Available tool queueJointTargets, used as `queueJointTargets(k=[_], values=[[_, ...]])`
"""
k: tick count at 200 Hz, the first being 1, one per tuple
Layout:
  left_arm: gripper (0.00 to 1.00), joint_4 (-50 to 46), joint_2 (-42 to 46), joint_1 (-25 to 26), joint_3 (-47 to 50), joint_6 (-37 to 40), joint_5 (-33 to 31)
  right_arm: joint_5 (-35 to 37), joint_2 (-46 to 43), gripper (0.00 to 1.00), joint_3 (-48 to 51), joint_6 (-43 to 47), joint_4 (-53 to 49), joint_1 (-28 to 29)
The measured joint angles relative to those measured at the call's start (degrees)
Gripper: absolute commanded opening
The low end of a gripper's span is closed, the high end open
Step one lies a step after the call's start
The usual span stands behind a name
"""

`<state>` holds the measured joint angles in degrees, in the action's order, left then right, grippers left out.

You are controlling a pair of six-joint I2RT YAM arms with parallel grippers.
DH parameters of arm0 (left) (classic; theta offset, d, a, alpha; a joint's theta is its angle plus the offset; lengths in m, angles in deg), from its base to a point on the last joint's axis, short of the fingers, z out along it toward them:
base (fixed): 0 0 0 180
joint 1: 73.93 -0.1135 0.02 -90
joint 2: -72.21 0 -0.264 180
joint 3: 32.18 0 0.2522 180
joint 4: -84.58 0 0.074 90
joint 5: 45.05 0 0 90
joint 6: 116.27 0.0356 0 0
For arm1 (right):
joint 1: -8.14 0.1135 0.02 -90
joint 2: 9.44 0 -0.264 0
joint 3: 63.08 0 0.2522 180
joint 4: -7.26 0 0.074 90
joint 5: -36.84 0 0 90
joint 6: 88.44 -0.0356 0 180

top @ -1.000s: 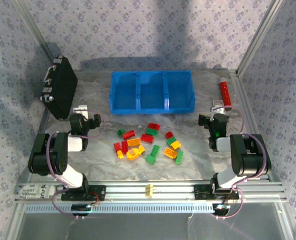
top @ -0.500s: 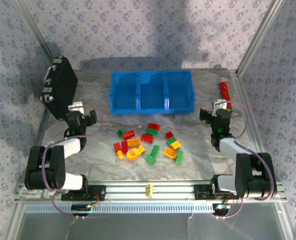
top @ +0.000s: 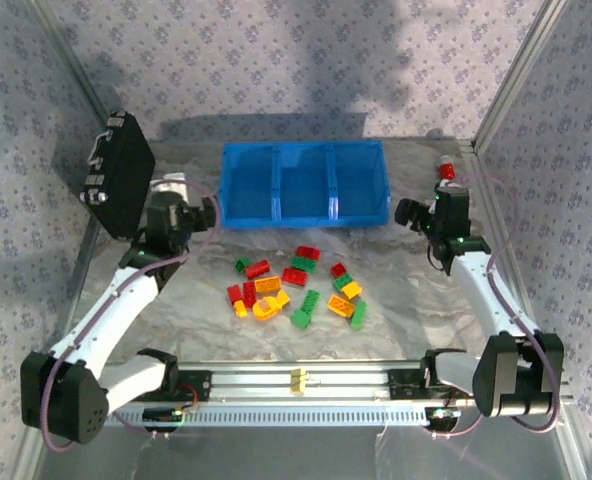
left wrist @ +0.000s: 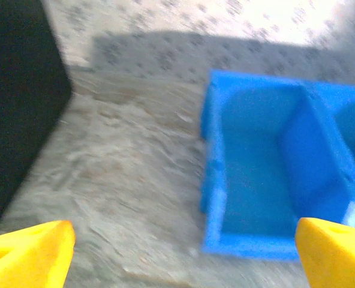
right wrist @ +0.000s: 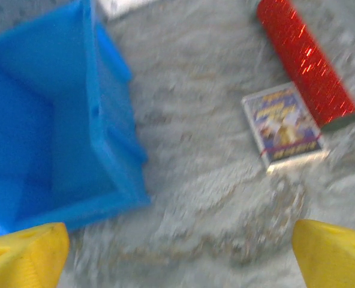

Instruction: Sort the legos into containers by color

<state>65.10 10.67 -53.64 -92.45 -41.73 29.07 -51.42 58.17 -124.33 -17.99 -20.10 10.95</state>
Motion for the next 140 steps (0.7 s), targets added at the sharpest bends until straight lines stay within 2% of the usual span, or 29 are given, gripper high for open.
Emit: queueJointTargets(k=[32,57,100,140], values=[[0.92,-11.8,-0.2,11.8,-0.8,-2.8,0.3,-0.1,-0.7,0.92,-0.7,0.5,-6.9,5.0],[0.91,-18.5,-0.7,16.5,-0.5,-6.4,1.1,-0.2,-2.2,0.92,-0.1,0.5,-9.2,7.7],[0.88,-22.1,-0.9,17.3,5.0,-12.5,4.2,-1.4,-4.1,0.89,2.5,-0.2,-10.2,10.5],[0.84,-22.8,-4.1,17.3,7.8,-15.8,7.7,-1.6,-4.0,0.88,5.4,-1.6,-10.0,15.4]])
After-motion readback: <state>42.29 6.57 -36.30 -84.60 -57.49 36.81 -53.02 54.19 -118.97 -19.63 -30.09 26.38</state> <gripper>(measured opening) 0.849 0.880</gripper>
